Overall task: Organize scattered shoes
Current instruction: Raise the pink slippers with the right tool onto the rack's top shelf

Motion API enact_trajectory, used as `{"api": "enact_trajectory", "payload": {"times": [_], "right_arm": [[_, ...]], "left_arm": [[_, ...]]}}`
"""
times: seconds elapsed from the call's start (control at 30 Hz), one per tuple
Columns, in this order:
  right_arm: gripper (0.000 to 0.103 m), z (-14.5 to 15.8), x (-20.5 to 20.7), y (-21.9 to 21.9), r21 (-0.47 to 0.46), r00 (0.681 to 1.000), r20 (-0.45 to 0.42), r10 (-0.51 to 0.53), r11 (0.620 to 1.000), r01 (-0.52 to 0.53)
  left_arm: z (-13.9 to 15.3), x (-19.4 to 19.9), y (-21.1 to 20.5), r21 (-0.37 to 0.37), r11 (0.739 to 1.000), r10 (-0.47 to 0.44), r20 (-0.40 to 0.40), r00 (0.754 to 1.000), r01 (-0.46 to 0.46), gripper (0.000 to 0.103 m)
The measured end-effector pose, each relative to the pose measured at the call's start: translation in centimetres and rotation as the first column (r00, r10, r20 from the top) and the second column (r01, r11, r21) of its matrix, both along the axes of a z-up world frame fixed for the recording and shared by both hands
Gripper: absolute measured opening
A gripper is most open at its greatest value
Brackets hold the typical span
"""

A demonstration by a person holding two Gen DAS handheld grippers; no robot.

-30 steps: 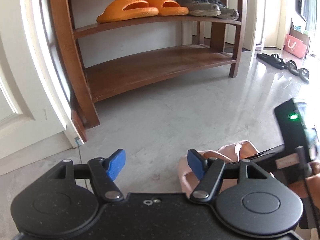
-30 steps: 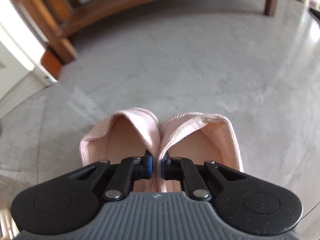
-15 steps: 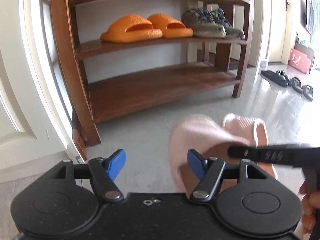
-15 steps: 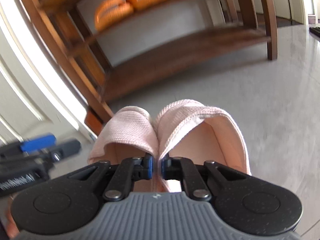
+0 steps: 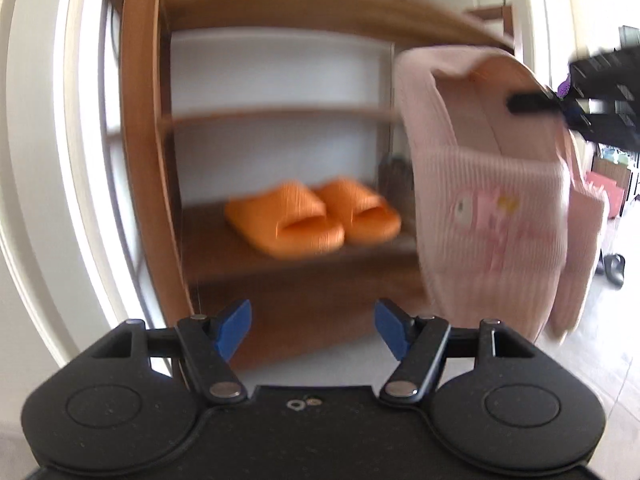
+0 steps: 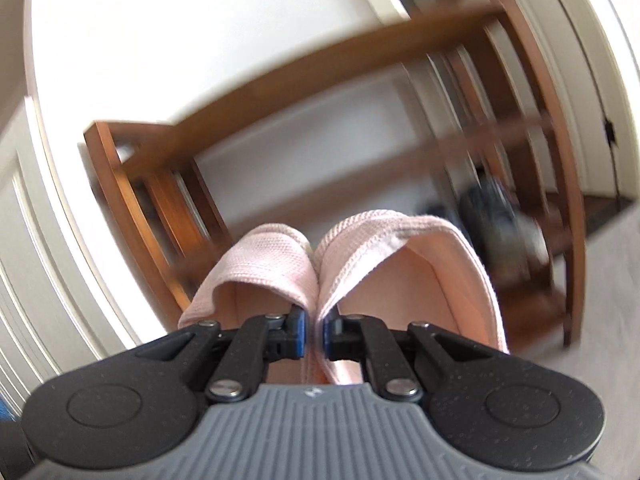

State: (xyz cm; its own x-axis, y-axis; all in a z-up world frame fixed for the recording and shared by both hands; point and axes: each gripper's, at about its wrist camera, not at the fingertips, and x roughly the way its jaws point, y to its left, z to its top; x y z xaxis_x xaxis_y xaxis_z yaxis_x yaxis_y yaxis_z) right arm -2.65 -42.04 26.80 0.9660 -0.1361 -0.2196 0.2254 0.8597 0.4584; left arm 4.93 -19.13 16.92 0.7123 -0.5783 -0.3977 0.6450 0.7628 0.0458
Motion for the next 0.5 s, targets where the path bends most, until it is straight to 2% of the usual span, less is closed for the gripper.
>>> {"api": "enact_trajectory", "payload": {"times": [0.17,0.33,0.4,0.5], "right_arm": [[0.010,8.5,2.6,-2.2,-0.050,0.998,0.052,0.043,0.998,-0.040],[0.010,18.3,5.7,-2.7,-0.150,0.991,0.098,0.087,0.986,-0.072],[0.010,22.8,8.3,-2.6,-0.201,0.990,0.100,0.101,0.976,-0.080],[0.010,27.3,12.7,-2.3,-0.231,0.991,0.087,0.098,0.970,-0.075]], "left_arm": [[3.1,-0.8,-0.3,-0.029,1.000,-0.010,0.070,0.997,0.012,0.068],[4.9,-0.7,-0.8,-0.034,0.999,-0.005,0.104,0.995,0.008,0.068],[5.6,-0.6,-0.8,-0.045,0.999,0.008,0.115,0.993,-0.003,0.068],[6.4,-1.0,0.0,-0.061,0.998,0.039,0.129,0.991,-0.032,0.068]]}}
